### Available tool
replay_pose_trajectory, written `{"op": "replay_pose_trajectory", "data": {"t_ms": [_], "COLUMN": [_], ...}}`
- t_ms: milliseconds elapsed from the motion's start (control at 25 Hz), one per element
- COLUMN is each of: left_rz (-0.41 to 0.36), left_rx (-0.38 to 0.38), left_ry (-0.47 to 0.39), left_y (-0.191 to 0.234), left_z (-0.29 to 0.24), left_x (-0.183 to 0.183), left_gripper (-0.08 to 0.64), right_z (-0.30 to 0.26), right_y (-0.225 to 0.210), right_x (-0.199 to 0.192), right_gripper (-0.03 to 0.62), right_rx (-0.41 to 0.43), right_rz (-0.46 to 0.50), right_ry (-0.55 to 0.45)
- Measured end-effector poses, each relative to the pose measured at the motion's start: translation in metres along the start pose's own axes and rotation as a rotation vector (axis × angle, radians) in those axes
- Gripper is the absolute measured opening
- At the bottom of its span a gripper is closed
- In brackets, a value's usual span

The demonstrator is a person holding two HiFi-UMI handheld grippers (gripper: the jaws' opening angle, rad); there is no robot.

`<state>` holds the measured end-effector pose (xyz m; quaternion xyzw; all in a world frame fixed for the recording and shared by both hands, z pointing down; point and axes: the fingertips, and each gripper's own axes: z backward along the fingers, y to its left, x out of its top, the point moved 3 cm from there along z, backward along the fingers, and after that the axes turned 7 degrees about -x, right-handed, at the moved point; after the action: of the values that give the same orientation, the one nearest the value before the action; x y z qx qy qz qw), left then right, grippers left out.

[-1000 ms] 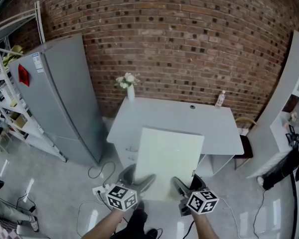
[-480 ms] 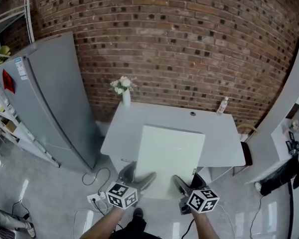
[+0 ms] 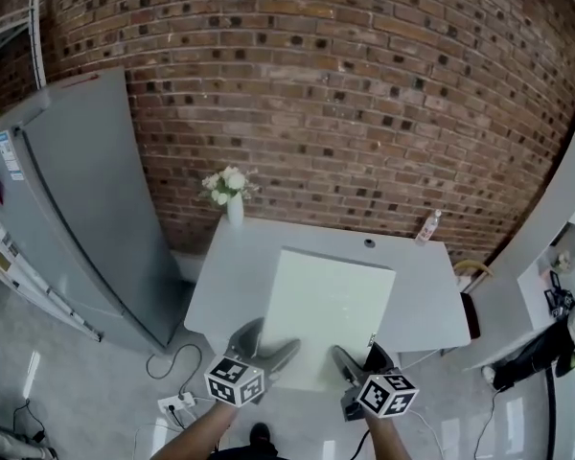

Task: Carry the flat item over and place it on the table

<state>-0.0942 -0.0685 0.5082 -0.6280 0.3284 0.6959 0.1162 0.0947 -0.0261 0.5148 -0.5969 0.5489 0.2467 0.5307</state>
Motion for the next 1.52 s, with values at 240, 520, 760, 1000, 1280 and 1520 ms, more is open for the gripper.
{"op": "replay_pose_trajectory", "data": {"t_ms": [240, 520, 760, 1000, 1280, 1520], "left_rz": [-0.010, -0.005, -0.012, 0.000, -0.004, -0.011], "left_rx": [-0.004, 0.005, -0.004, -0.005, 0.016, 0.056], "left_ry": [-0.005, -0.010, 0.001, 0.003, 0.008, 0.006], "left_y": [0.037, 0.061, 0.075, 0.088, 0.113, 0.143], "left_z": [-0.009, -0.015, -0.031, -0.060, -0.114, -0.176], "left_x": [0.016, 0.024, 0.030, 0.027, 0.026, 0.035], "left_gripper": [0.413, 0.413, 0.411, 0.411, 0.411, 0.411], "right_z": [-0.038, -0.064, -0.081, -0.101, -0.144, -0.199], "right_y": [0.010, 0.015, 0.009, -0.012, -0.053, -0.095], "right_x": [0.013, 0.020, 0.028, 0.038, 0.057, 0.091], "right_gripper": [0.407, 0.407, 0.407, 0.405, 0.405, 0.403], "right_rx": [0.004, 0.012, 0.000, -0.008, 0.008, 0.045], "right_rz": [-0.001, 0.004, -0.009, -0.010, -0.015, -0.014], "right_ry": [-0.013, -0.005, -0.007, 0.000, -0.005, 0.005]}}
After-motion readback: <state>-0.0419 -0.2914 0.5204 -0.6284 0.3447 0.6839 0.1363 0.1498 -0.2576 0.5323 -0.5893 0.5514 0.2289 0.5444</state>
